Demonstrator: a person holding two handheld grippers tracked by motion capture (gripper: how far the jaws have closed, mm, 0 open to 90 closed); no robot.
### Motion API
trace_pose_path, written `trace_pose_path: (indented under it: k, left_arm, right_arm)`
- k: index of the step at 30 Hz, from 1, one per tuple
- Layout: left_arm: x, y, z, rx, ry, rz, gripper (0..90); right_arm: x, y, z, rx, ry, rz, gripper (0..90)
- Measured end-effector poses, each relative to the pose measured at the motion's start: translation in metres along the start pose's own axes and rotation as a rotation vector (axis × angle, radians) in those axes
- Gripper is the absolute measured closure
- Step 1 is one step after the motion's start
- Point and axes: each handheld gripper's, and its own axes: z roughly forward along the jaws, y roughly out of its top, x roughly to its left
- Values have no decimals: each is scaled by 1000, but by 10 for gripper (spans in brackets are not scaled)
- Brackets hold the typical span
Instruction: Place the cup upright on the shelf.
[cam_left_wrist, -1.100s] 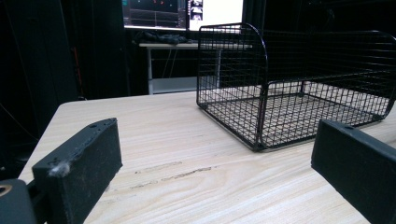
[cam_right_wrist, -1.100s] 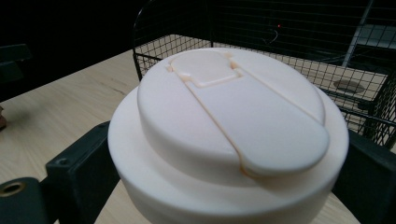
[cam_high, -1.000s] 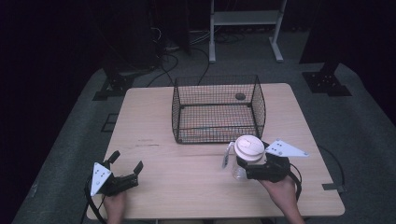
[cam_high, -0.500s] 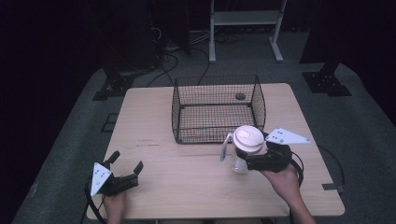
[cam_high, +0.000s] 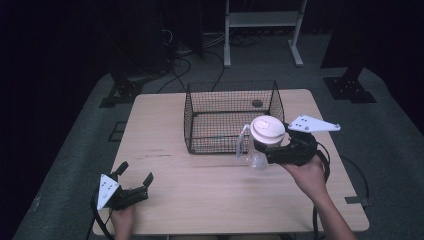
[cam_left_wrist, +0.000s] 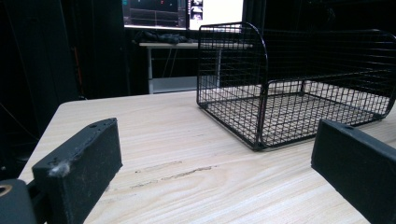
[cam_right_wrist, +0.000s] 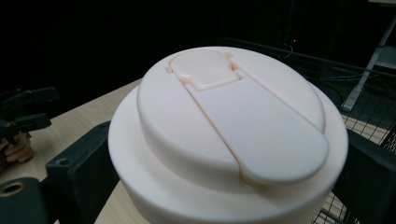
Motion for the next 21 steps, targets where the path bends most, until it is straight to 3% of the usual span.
trace_pose_path:
  k: [21]
  left_arm:
    - [1, 0, 0, -3, 1, -5, 9]
  right_arm:
    - [-18, 51, 17, -8, -13, -7, 43]
